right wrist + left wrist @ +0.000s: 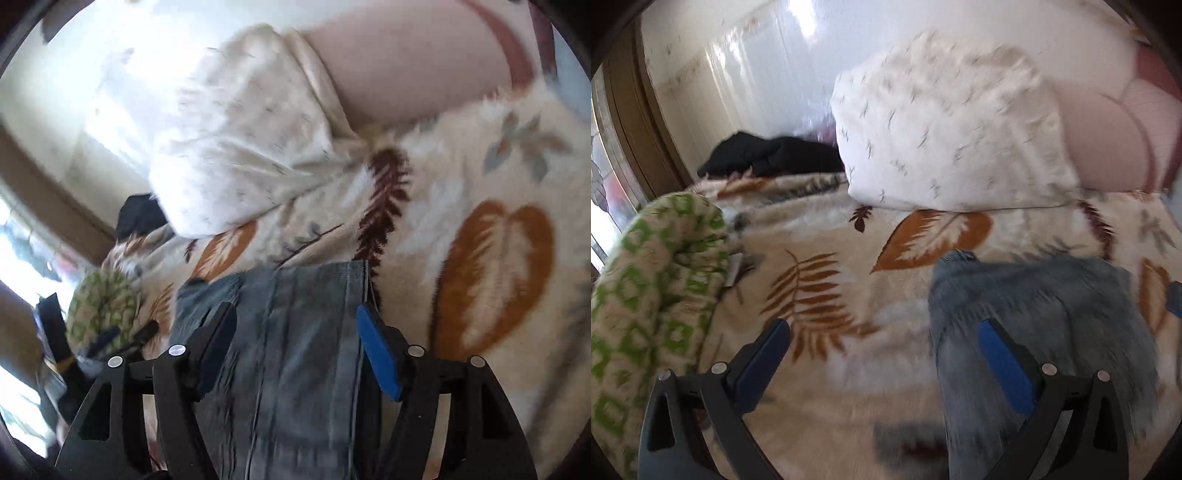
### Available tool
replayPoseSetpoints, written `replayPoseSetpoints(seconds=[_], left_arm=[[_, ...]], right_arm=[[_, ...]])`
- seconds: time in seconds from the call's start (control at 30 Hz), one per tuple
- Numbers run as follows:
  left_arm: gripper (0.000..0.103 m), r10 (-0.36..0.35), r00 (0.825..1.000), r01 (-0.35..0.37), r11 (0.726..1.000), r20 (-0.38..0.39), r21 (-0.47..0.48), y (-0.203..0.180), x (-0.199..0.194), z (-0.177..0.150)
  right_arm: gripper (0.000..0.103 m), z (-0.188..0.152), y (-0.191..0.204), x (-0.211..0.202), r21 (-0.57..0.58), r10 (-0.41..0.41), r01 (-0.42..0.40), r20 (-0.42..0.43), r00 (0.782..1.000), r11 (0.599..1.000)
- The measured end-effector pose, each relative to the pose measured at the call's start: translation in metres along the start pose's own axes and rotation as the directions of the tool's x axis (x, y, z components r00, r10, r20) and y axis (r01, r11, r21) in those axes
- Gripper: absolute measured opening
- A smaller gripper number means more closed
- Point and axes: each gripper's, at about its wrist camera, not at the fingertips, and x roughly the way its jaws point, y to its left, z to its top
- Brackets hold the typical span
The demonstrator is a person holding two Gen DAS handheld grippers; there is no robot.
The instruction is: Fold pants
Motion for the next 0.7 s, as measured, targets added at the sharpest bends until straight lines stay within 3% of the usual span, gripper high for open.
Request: replayPoseSetpoints(seconds=[0.17,0.37,0.5,0.57,0.7], left_arm=[[0.103,0.049,0.998,-0.047,0.995,-0.026,0.092,-0.017,-0.022,-0.05],[0.103,0.054,0.996,-0.047,0.992,-0.064,0.117,-0.023,0.005,-0.079],[0.103,0.043,0.995,-0.034,0.995,-0.095,0.09,-0.016,-0.004,-0.073],[0.103,0.041,0.998,-0.037,0.997,-0.054,0.074,-0.011,-0.024,-0.07],[0.103,0.004,1.0,-0.004,1.0,0.024,-0.023,0.007,-0.081,-0.074]], right_arm=[[0.07,-0.043,0.029,-0.027,-0.146,-0.01,0.007,-0.023,1.0,0.989],[0.07,-0.089,0.032,0.017,-0.235,-0.106,0.071,-0.143,0.984,0.969],[0.071,-0.102,0.037,0.019,-0.303,-0.145,0.109,-0.098,0.984,0.947],[0.07,-0.096,0.037,0.009,-0.267,-0.125,0.091,-0.112,0.986,0.959],[0.071,-0.094,0.044,-0.047,-0.228,-0.072,0.068,-0.01,0.997,0.971]])
